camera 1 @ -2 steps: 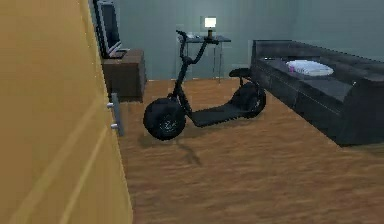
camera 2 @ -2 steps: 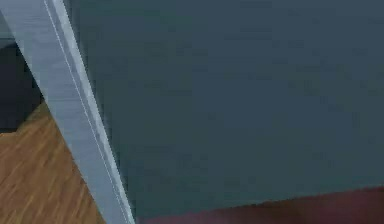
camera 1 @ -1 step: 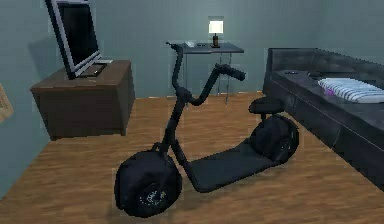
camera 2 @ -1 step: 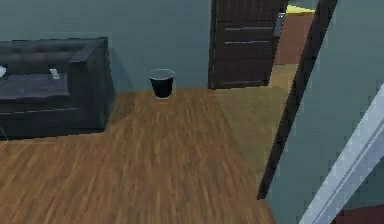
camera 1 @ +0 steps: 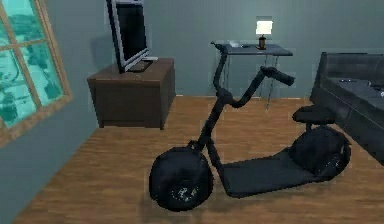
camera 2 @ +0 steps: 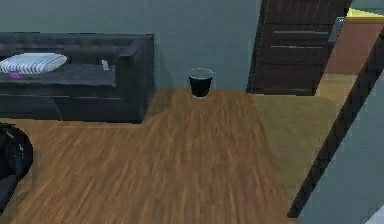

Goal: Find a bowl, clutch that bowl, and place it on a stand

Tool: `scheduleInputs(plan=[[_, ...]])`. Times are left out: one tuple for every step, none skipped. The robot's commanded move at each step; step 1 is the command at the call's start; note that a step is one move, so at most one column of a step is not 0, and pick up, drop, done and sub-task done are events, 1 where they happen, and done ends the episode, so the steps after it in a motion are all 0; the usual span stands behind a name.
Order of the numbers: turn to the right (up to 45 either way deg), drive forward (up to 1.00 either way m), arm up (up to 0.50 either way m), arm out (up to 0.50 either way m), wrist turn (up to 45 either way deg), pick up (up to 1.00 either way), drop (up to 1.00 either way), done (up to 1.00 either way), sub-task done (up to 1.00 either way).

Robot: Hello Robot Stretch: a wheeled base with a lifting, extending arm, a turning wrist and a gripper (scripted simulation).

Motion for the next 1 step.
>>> scheduleInputs(plan=[[0.0,0.25,0.00,0.00,0.0,0.00,0.00,0.00,0.00]])
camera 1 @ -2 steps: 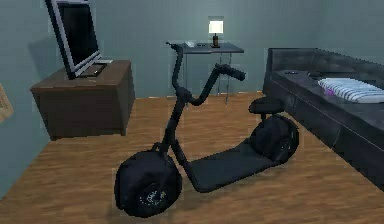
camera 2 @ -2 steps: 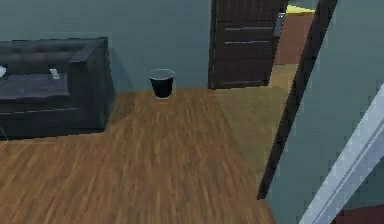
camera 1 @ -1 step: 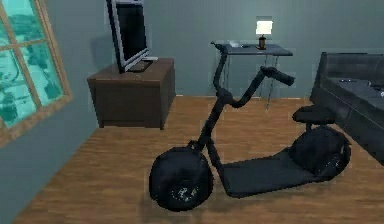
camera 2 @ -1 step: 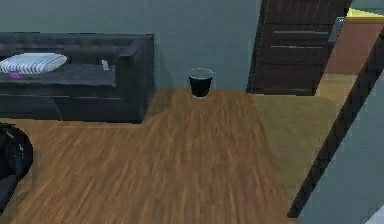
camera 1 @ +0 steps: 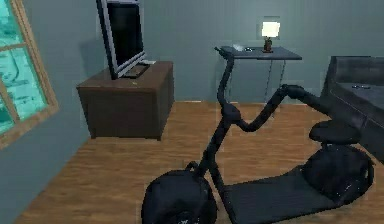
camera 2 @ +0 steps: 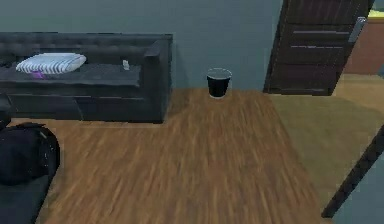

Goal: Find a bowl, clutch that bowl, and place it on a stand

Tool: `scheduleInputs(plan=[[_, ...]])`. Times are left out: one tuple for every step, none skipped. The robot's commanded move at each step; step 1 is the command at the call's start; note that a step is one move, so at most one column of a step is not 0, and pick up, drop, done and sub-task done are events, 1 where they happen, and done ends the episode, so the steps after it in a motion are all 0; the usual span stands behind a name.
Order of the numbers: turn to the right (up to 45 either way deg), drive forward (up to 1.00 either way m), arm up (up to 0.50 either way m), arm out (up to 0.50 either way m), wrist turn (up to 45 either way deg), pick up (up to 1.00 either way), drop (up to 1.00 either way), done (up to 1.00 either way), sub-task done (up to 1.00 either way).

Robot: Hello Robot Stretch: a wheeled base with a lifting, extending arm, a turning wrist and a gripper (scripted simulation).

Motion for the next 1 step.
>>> scheduleInputs(plan=[[-15.0,0.00,0.00,0.00,0.0,0.00,0.00,0.00,0.00]])
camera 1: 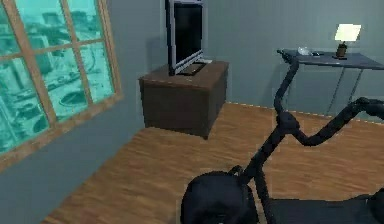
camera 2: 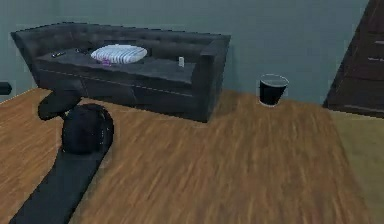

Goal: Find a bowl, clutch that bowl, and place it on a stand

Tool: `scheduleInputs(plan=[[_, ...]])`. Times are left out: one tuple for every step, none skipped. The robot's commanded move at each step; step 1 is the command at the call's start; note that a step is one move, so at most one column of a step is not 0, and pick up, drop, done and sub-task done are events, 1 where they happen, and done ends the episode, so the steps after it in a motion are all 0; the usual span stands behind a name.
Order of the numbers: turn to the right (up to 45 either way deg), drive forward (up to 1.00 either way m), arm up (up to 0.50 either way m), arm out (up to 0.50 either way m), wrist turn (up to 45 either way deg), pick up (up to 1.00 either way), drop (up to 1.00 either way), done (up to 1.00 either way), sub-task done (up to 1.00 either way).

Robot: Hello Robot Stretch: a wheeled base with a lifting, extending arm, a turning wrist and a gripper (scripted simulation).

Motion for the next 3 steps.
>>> scheduleInputs(plan=[[0.0,0.30,0.00,0.00,0.0,0.00,0.00,0.00,0.00],[-45.0,0.00,0.00,0.00,0.0,0.00,0.00,0.00,0.00],[-21.0,0.00,0.00,0.00,0.0,0.00,0.00,0.00,0.00]])
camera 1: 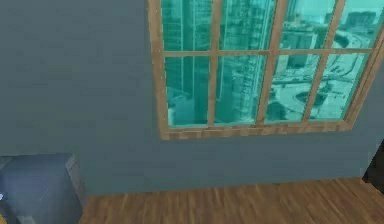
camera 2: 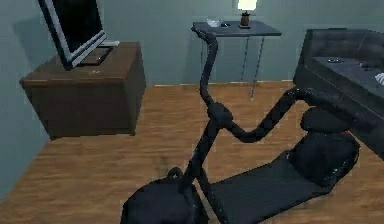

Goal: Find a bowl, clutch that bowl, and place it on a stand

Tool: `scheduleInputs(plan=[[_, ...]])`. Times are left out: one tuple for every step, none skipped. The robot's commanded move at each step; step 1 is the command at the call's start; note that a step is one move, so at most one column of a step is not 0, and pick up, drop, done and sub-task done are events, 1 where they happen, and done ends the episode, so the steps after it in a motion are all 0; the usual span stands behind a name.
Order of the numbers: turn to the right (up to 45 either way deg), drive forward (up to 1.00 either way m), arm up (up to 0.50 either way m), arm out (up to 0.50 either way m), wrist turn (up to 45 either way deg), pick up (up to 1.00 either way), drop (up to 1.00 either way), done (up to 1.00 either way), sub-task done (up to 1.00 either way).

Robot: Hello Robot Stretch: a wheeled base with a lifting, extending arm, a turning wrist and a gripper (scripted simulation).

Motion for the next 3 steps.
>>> scheduleInputs(plan=[[0.0,0.30,0.00,0.00,0.0,0.00,0.00,0.00,0.00],[30.0,0.00,0.00,0.00,0.0,0.00,0.00,0.00,0.00],[0.0,0.75,0.00,0.00,0.0,0.00,0.00,0.00,0.00]])
